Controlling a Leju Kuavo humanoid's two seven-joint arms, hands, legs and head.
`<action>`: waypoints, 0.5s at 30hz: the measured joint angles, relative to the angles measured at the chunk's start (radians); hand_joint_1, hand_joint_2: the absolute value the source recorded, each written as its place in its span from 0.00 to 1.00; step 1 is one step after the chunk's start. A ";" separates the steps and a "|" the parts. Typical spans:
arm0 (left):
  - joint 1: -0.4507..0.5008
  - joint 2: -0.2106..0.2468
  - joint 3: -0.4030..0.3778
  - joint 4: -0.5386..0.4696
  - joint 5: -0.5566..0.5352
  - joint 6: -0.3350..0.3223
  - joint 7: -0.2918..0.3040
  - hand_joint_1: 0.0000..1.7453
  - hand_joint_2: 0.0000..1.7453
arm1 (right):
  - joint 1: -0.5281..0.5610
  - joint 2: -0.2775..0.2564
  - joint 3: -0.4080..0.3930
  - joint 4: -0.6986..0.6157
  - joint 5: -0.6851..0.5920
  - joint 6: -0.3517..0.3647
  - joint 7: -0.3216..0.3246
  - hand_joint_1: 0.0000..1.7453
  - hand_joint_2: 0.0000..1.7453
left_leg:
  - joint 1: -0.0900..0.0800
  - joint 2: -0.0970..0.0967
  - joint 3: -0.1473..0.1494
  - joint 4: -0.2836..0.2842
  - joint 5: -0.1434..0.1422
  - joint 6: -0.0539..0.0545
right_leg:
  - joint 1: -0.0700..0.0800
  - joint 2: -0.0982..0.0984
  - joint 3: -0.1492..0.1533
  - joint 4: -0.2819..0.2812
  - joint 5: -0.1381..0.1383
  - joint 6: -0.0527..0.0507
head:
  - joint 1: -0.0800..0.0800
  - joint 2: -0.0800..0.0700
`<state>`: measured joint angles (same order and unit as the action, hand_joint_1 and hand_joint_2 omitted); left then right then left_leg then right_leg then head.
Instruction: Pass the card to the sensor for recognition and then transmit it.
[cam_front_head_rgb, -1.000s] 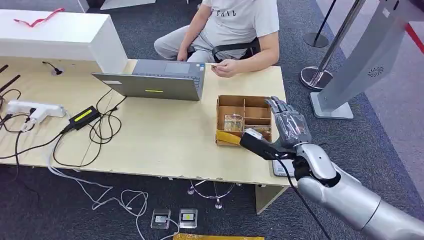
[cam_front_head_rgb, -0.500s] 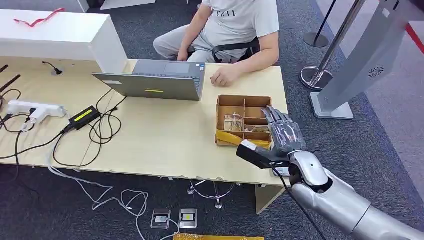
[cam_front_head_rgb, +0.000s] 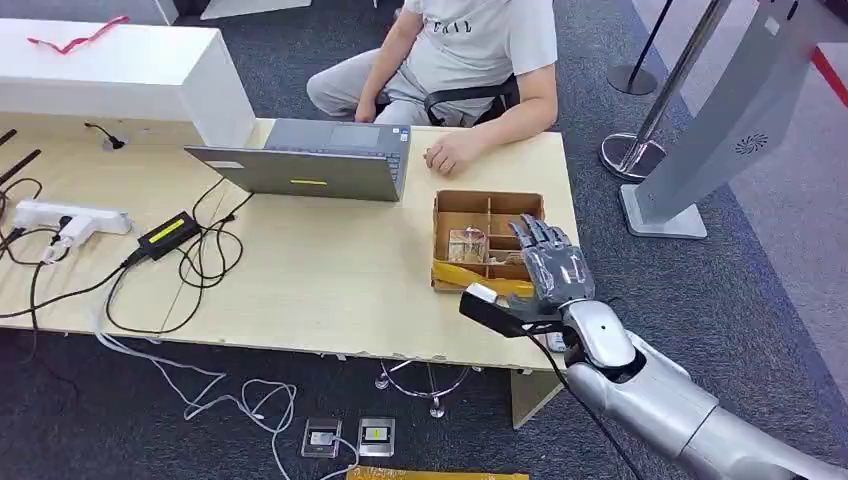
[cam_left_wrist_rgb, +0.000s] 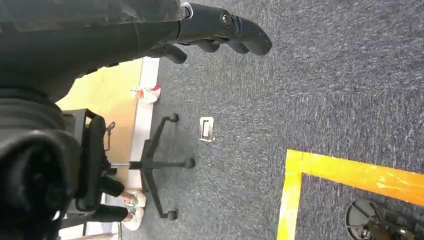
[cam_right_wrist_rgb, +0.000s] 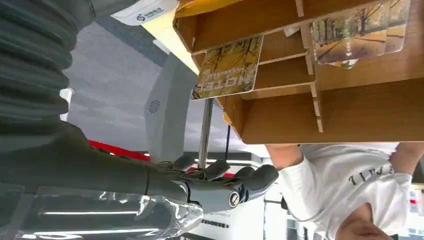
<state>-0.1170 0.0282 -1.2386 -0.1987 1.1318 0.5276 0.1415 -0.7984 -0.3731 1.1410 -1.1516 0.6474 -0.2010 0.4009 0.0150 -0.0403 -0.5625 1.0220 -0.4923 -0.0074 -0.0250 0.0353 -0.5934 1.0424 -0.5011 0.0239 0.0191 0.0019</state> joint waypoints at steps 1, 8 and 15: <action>0.000 0.000 0.000 0.000 0.000 -0.003 0.000 0.00 0.00 | 0.000 0.008 -0.003 0.013 0.002 0.000 0.000 0.00 1.00 | 0.000 0.000 0.000 0.000 0.000 0.000 | 0.000 0.000 0.000 0.000 0.000 0.000 | 0.000 0.000; 0.000 0.001 0.000 0.000 0.000 -0.011 0.000 0.00 0.00 | -0.001 0.027 -0.012 0.061 0.005 0.001 0.000 0.00 1.00 | 0.000 0.000 0.000 0.000 0.000 0.000 | 0.000 0.000 0.000 0.000 0.000 0.000 | 0.000 0.000; 0.000 0.004 0.000 0.000 0.000 -0.023 -0.001 0.00 0.00 | -0.012 0.035 -0.027 0.098 0.011 0.007 0.001 0.00 1.00 | 0.000 0.000 0.000 0.000 0.000 0.000 | 0.000 0.000 0.000 0.000 0.000 0.000 | 0.000 0.000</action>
<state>-0.1168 0.0324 -1.2386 -0.1987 1.1315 0.5047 0.1408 -0.8100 -0.3376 1.1139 -1.0540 0.6588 -0.1942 0.4017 0.0150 -0.0404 -0.5625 1.0220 -0.4923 -0.0074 -0.0250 0.0353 -0.5934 1.0424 -0.5011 0.0239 0.0195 0.0019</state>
